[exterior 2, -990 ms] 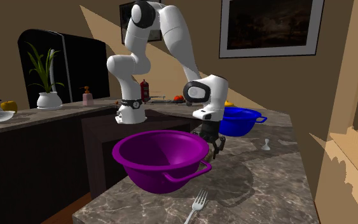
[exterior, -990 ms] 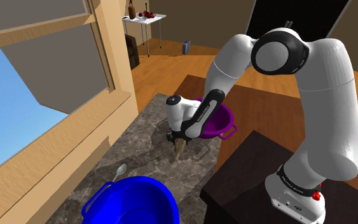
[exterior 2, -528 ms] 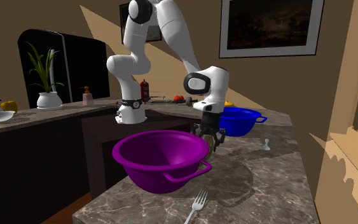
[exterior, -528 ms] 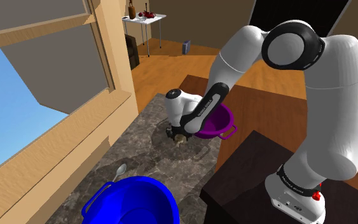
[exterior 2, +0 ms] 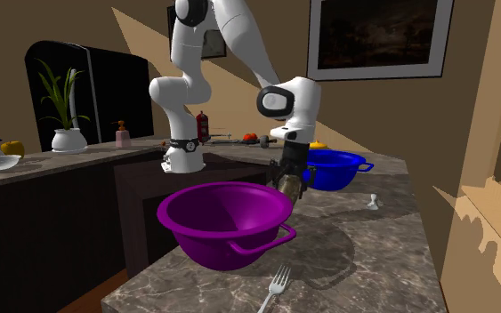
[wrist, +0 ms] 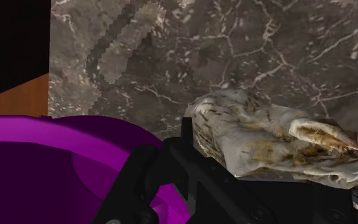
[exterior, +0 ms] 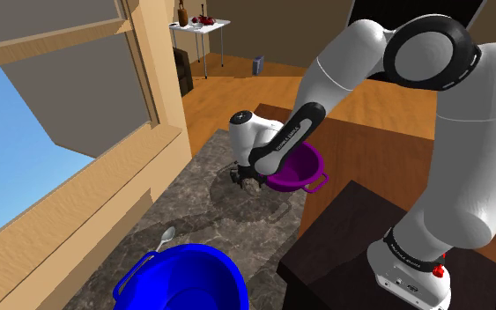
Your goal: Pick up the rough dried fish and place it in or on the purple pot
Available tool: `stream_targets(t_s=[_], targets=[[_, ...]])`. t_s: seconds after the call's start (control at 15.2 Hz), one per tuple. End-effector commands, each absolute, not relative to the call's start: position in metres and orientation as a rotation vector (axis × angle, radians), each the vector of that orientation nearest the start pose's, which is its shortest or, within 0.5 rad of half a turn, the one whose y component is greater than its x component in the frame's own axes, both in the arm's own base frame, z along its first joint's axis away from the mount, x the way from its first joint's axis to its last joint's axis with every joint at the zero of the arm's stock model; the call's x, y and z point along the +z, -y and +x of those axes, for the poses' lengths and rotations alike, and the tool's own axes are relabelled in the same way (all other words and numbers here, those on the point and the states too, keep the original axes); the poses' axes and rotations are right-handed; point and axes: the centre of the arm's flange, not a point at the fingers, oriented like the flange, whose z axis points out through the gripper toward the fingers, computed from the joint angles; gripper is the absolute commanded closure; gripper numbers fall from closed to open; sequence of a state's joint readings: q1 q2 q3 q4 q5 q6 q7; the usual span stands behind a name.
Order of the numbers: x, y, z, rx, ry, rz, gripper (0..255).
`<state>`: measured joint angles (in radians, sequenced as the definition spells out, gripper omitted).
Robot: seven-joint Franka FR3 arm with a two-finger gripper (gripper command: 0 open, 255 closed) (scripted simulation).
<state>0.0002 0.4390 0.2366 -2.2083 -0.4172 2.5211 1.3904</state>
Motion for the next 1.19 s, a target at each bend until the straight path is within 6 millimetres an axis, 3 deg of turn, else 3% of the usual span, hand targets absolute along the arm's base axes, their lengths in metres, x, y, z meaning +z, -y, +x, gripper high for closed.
stream_targets(t_s=[0.0,1.12], targets=[[0.185,-0.135,0.522,-0.037,-1.309,-3.025,255],[0.275,-0.135,0.522,-0.037,-1.309,-3.025,255]])
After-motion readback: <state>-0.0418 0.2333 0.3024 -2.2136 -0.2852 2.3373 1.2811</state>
